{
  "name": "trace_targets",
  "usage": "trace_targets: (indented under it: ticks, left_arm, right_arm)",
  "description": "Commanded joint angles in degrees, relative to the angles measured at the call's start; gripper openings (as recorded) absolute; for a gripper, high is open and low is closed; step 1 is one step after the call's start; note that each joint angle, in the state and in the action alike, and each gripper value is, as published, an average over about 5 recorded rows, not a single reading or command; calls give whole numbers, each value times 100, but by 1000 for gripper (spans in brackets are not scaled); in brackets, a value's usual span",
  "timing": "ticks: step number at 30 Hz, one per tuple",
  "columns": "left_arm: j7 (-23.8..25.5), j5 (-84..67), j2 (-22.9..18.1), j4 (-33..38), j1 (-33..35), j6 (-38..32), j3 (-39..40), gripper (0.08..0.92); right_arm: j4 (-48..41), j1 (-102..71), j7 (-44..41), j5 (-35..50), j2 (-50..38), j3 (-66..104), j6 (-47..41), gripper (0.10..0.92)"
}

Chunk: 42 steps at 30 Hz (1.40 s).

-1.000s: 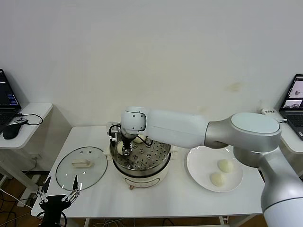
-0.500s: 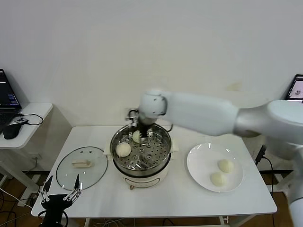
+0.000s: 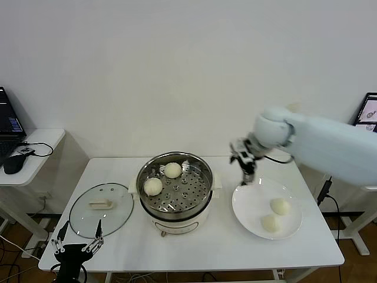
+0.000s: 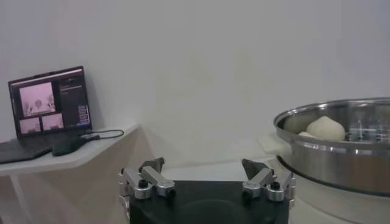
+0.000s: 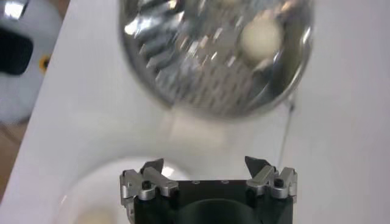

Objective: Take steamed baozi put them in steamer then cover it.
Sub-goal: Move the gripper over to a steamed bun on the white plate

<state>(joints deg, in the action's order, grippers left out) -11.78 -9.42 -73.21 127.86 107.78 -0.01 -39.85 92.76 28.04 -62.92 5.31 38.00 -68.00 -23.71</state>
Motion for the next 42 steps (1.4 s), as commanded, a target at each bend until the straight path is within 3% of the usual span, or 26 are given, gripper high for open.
trace_targets:
  ticks: [1,16,37,42]
  left_arm:
    - [-1,37,-20,-42,31,2,38,823]
    - [5,59,-34,-67,71,34,-12,823]
    - [3,46,-69,-93,60,41,-97,823]
    - [2,47,-75,-90,56,41,-101,823]
  right_arm:
    - [458,-1338,-182,-1073,-1435,532,426,823]
    - [64,-3302,186,-1427,-1269,1761,458,823]
    - [-787,-3817,560,-1548,-649,2274,477,822]
    - [-857,-3833,563,-1530,-537,2310,446,782]
